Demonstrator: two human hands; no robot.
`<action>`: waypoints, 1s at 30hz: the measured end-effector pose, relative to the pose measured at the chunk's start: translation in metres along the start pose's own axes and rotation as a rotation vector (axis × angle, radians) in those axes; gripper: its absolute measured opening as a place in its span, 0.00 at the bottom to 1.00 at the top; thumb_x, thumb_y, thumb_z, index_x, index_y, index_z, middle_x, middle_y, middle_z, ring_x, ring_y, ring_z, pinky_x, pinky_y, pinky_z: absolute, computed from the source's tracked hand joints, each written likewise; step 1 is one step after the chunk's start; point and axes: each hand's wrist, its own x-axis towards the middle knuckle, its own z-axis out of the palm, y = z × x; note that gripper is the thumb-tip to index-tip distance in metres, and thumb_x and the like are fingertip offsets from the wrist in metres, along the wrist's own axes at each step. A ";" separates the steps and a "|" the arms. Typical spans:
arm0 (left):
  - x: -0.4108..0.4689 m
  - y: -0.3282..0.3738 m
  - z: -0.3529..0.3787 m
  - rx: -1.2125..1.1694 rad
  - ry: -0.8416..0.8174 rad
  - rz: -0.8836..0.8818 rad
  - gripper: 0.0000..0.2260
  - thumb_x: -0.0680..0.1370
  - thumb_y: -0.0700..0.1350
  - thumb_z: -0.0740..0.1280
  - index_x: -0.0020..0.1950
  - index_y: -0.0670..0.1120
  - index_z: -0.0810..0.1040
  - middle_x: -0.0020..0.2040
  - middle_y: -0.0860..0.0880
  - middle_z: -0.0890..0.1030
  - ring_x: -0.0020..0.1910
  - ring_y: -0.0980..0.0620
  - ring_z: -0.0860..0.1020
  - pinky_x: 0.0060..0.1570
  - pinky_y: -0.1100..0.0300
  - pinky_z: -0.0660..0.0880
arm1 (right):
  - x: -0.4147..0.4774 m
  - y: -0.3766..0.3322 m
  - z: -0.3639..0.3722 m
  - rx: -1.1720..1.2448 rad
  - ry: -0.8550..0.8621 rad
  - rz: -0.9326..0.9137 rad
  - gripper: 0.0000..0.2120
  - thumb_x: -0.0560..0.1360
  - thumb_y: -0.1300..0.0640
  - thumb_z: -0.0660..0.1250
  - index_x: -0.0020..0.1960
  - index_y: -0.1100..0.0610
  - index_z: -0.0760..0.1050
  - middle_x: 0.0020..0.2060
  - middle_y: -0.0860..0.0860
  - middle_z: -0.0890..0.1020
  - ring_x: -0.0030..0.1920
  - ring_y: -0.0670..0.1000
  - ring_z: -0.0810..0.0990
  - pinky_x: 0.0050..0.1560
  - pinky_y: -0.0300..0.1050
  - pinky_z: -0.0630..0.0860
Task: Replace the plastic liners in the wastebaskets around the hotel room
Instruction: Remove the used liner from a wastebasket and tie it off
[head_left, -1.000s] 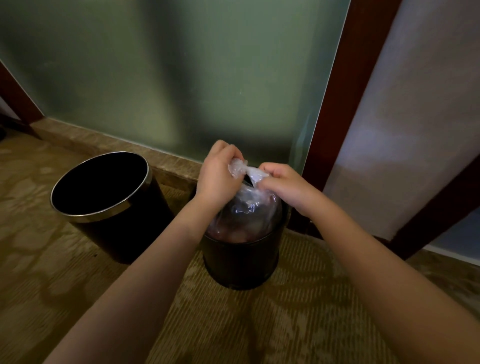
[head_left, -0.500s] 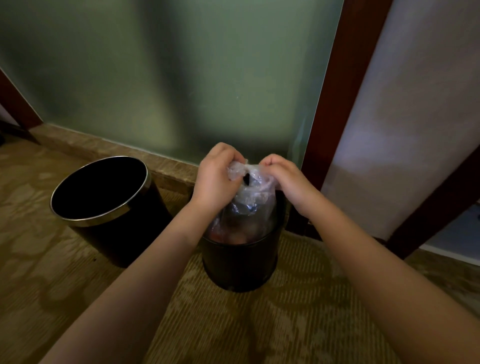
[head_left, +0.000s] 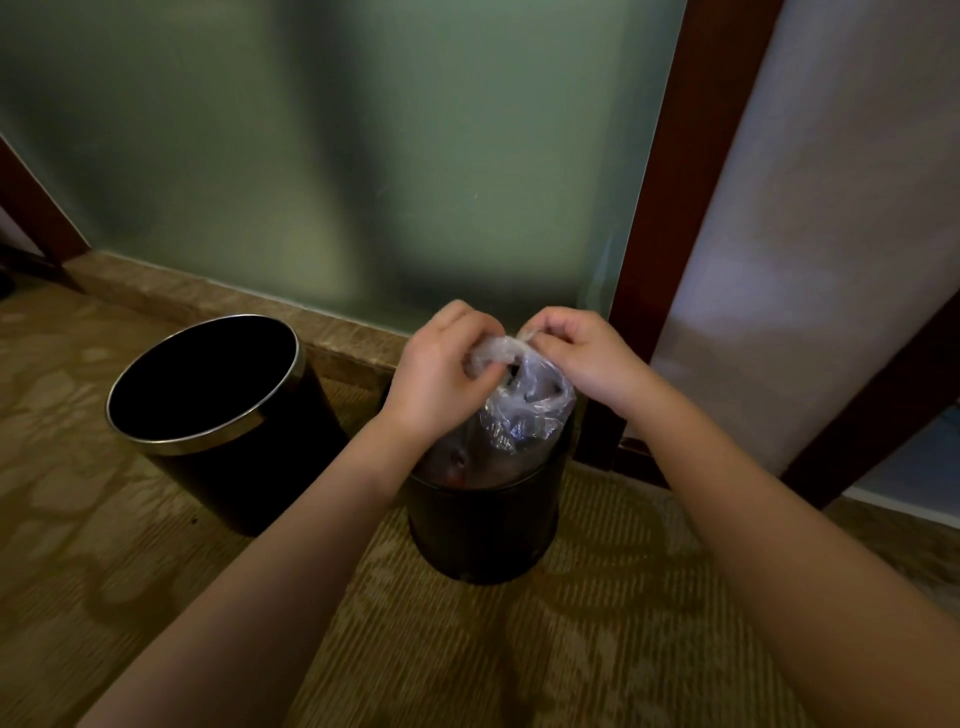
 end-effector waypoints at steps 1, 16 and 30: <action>-0.002 -0.001 0.000 0.001 -0.016 0.009 0.07 0.71 0.44 0.68 0.45 0.41 0.79 0.41 0.48 0.78 0.40 0.54 0.74 0.39 0.63 0.70 | 0.000 0.002 0.000 -0.071 0.012 -0.024 0.12 0.79 0.64 0.62 0.42 0.51 0.77 0.39 0.47 0.81 0.41 0.46 0.80 0.48 0.45 0.76; -0.025 -0.049 -0.005 0.325 -0.225 -0.305 0.15 0.80 0.46 0.62 0.34 0.45 0.69 0.32 0.44 0.76 0.35 0.40 0.76 0.31 0.54 0.67 | -0.014 0.035 -0.009 -0.855 0.147 -0.003 0.05 0.82 0.58 0.54 0.50 0.55 0.67 0.36 0.52 0.74 0.37 0.58 0.75 0.34 0.49 0.69; -0.046 -0.065 -0.013 0.474 -0.446 -0.548 0.09 0.76 0.48 0.64 0.49 0.44 0.77 0.45 0.47 0.75 0.50 0.43 0.76 0.42 0.54 0.73 | -0.023 0.072 -0.010 -0.712 -0.033 0.253 0.07 0.82 0.54 0.55 0.58 0.53 0.69 0.50 0.53 0.78 0.47 0.53 0.76 0.46 0.53 0.76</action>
